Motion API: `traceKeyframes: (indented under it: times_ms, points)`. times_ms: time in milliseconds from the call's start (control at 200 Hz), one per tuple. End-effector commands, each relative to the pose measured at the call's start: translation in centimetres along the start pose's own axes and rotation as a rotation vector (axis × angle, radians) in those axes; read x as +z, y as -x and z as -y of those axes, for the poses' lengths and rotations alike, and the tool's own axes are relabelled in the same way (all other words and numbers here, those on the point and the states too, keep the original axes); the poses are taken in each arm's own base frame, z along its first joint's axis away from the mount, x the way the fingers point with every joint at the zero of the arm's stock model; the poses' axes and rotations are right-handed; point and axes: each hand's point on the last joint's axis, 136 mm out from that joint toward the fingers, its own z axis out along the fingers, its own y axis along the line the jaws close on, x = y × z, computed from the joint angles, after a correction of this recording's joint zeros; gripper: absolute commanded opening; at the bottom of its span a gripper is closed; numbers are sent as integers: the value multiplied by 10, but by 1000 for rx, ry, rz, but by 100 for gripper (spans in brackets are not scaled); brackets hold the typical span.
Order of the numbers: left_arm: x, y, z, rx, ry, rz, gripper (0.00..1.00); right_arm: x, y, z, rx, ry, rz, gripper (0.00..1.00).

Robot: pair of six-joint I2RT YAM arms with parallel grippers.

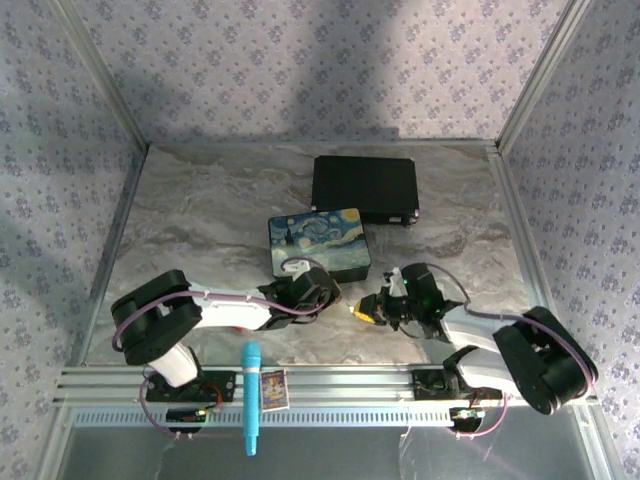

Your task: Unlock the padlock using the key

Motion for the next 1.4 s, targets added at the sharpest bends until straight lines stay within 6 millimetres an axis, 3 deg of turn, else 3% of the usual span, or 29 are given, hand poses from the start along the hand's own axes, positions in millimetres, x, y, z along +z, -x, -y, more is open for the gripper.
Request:
traceKeyframes:
  times_ms: [0,175,390,949,1114,1254,1394]
  points:
    - [-8,15,15,-117,-78,39,0,-6,5,-34,-33,140,-46,0]
    - [-13,21,16,-182,-122,58,0,-13,10,-33,-2,170,-89,0]
    - [-20,27,20,-202,-141,75,0,-8,8,-42,-28,196,-150,0]
    - [-27,40,29,-203,-167,106,0,10,7,-41,-32,206,-202,0]
    - [-43,56,41,-159,-185,176,0,11,8,-34,-15,190,-184,0]
    - [-51,65,52,-135,-210,191,0,11,10,-44,-28,216,-173,0]
    - [-43,59,50,-165,-218,160,0,13,10,-58,-51,236,-175,0]
